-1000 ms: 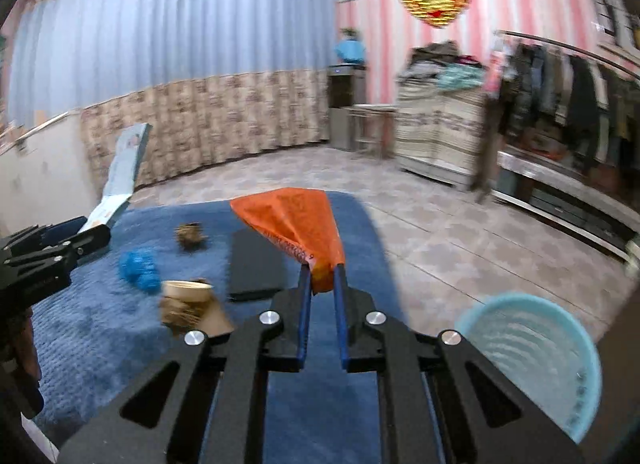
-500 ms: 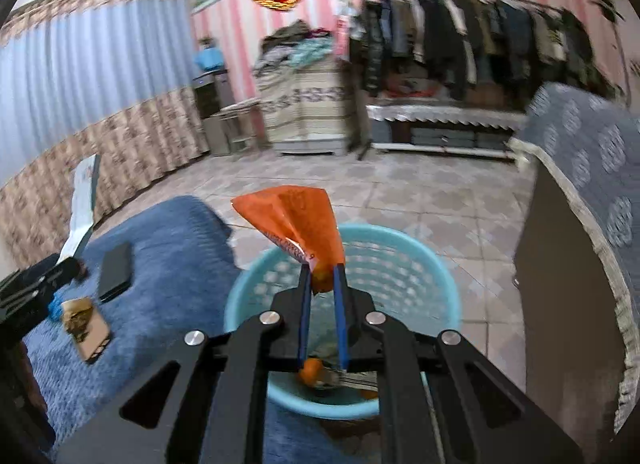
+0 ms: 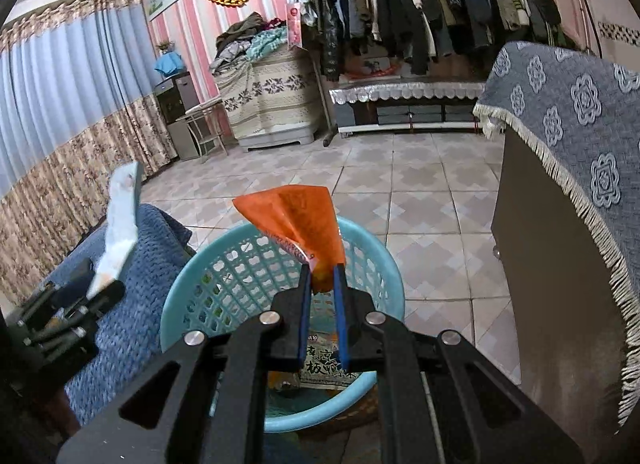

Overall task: Collect trash
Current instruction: 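Carry the card and orange bag over the blue basket with both tools, then open the left tool to drop the white card into the basket, then open the right tool to drop the orange bag into the basket, then move both tools back over the items on the blanket, then reach the left tool to the blue plastic bag and grasp it, then grasp the beige cloth on the tray with the right tool while the left holds the blue bag, then carry the blue bag and beige cloth over the blue basket with both tools, then open both tools to drop the blue bag and cloth into the basket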

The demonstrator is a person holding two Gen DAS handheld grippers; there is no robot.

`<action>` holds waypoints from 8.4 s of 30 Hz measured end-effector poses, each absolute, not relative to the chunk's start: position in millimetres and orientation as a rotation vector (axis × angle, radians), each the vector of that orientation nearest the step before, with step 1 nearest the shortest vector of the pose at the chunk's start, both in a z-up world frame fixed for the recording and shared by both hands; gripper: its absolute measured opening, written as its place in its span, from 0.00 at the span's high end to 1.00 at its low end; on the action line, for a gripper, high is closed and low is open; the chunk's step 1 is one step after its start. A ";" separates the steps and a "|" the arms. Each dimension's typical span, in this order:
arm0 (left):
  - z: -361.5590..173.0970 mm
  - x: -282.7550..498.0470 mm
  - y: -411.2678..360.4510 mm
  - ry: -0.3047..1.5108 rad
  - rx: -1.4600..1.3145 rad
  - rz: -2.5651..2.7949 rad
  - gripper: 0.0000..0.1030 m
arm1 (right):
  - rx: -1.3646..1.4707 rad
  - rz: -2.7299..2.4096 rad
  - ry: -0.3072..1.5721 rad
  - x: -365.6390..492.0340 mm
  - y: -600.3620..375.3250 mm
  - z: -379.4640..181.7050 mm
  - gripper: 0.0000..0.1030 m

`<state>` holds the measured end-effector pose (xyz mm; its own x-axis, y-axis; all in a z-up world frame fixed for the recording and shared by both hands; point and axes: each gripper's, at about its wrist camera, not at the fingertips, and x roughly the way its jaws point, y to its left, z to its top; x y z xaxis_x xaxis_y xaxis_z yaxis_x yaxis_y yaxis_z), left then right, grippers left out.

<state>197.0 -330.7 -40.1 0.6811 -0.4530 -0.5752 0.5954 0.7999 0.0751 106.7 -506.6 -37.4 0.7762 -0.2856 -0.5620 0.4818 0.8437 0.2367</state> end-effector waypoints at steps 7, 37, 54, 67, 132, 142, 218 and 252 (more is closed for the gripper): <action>-60.5 197.4 -352.3 0.610 0.288 -0.637 0.50 | 0.411 -0.421 0.566 115.1 -514.6 -48.8 0.89; -3.8 216.4 -273.7 0.480 0.132 -0.360 0.06 | 0.314 -0.404 0.610 146.0 -481.7 -51.1 0.45; 14.5 205.2 -219.3 0.435 0.081 -0.264 0.05 | 0.259 -0.382 0.547 146.0 -458.4 -33.6 0.15; 21.8 187.0 -164.8 0.394 0.068 -0.188 0.05 | 0.212 -0.303 0.491 146.8 -415.5 -13.8 0.07; -21.8 191.7 94.5 0.555 -0.060 0.220 0.05 | -0.069 0.141 0.550 253.0 -168.5 -7.5 0.05; -55.7 278.4 64.3 0.679 -0.077 0.094 0.06 | -0.080 0.120 0.638 254.8 -172.8 -30.0 0.05; 22.3 207.7 -242.7 0.495 0.113 -0.380 0.68 | 0.307 -0.345 0.396 118.4 -467.7 -6.2 0.55; -36.5 229.0 -371.9 0.545 0.253 -0.583 0.20 | 0.412 -0.484 0.464 117.7 -512.2 -40.8 0.55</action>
<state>229.0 -371.9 -36.5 0.6993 -0.4525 -0.5533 0.5824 0.8095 0.0740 117.7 -512.2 -40.8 0.7868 -0.3447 -0.5119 0.5262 0.8081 0.2647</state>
